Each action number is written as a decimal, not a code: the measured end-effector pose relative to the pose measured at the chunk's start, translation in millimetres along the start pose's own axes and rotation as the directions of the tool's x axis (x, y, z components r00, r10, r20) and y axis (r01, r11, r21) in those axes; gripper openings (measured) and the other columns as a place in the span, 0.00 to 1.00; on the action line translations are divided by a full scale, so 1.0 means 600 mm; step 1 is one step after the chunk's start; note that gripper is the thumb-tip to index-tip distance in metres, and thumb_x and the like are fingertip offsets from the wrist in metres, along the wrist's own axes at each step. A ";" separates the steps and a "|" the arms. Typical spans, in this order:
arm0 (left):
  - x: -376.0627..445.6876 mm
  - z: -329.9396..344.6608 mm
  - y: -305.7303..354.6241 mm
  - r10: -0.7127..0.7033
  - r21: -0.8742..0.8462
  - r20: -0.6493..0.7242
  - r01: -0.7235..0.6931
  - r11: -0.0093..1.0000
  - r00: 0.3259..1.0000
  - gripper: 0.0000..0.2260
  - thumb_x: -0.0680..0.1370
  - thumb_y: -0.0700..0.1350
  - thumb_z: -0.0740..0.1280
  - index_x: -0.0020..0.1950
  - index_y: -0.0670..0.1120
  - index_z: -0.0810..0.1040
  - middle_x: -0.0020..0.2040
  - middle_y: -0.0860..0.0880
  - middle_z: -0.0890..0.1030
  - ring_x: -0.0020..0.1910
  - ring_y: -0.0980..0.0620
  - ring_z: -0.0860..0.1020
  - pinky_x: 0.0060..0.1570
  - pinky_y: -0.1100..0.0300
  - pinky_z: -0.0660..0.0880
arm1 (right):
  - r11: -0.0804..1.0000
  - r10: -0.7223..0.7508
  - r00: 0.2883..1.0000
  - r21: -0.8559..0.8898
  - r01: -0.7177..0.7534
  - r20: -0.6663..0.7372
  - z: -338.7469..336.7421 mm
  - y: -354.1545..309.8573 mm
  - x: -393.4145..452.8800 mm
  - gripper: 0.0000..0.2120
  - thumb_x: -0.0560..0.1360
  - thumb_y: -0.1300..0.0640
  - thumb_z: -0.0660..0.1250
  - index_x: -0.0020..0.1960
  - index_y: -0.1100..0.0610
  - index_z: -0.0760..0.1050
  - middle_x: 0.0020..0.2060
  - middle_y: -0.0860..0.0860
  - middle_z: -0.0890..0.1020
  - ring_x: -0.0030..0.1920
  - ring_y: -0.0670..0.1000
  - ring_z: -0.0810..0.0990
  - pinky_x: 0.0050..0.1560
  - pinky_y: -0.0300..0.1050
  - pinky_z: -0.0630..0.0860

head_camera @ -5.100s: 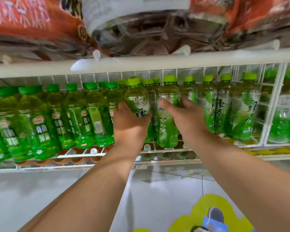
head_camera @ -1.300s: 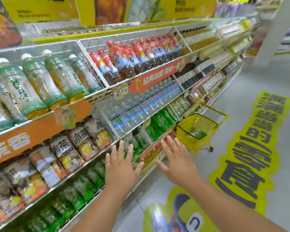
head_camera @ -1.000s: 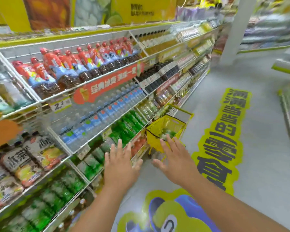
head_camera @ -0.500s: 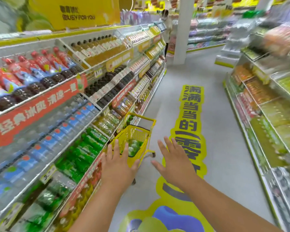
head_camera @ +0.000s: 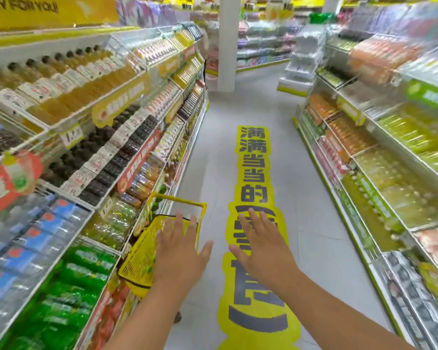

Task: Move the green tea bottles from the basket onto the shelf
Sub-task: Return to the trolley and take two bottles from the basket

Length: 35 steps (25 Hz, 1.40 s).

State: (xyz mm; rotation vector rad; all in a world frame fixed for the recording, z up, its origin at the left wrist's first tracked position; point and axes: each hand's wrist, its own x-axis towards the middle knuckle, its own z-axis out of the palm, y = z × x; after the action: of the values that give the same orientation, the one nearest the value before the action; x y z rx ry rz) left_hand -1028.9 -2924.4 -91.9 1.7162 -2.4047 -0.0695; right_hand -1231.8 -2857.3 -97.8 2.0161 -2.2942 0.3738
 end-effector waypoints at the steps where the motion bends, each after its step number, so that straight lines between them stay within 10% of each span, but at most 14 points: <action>1: 0.027 0.007 0.003 0.002 -0.015 -0.012 -0.002 1.000 1.000 0.37 0.76 0.68 0.49 0.80 0.51 0.62 0.81 0.42 0.57 0.79 0.38 0.56 0.75 0.39 0.57 | 1.000 0.004 1.000 0.010 -0.004 -0.005 0.008 0.011 0.022 0.38 0.78 0.31 0.51 0.78 0.54 0.68 0.78 0.57 0.68 0.76 0.63 0.67 0.72 0.63 0.70; 15: 0.339 0.131 0.063 -0.451 -0.139 0.002 0.447 0.884 0.893 0.35 0.79 0.67 0.54 0.83 0.54 0.50 0.83 0.47 0.43 0.81 0.43 0.44 0.79 0.45 0.47 | 0.936 -0.350 0.910 0.060 0.346 0.221 0.135 0.200 0.443 0.42 0.76 0.29 0.38 0.84 0.49 0.47 0.83 0.52 0.47 0.83 0.58 0.44 0.81 0.55 0.48; 21: 0.350 0.156 -0.039 -0.667 -0.125 0.012 0.663 0.739 0.745 0.36 0.79 0.69 0.52 0.82 0.56 0.45 0.82 0.49 0.39 0.81 0.44 0.40 0.79 0.44 0.45 | 0.862 -0.505 0.825 0.102 0.496 0.255 0.210 0.114 0.566 0.38 0.80 0.31 0.47 0.81 0.53 0.62 0.81 0.56 0.61 0.81 0.59 0.56 0.78 0.57 0.58; 35: 0.433 0.286 -0.192 -0.872 -0.133 0.022 0.866 0.482 0.489 0.37 0.78 0.69 0.51 0.82 0.57 0.43 0.83 0.47 0.43 0.81 0.42 0.45 0.78 0.45 0.47 | 0.686 -0.727 0.579 0.361 0.632 0.368 0.410 -0.099 0.734 0.44 0.75 0.28 0.41 0.84 0.52 0.49 0.83 0.53 0.47 0.83 0.55 0.43 0.82 0.55 0.49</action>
State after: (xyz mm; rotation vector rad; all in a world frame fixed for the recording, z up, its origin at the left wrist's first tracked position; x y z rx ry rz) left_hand -1033.5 -3219.3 -244.9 2.6269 -1.1702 -0.3035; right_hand -1207.5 -3345.6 -236.4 3.1852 -1.4279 0.0076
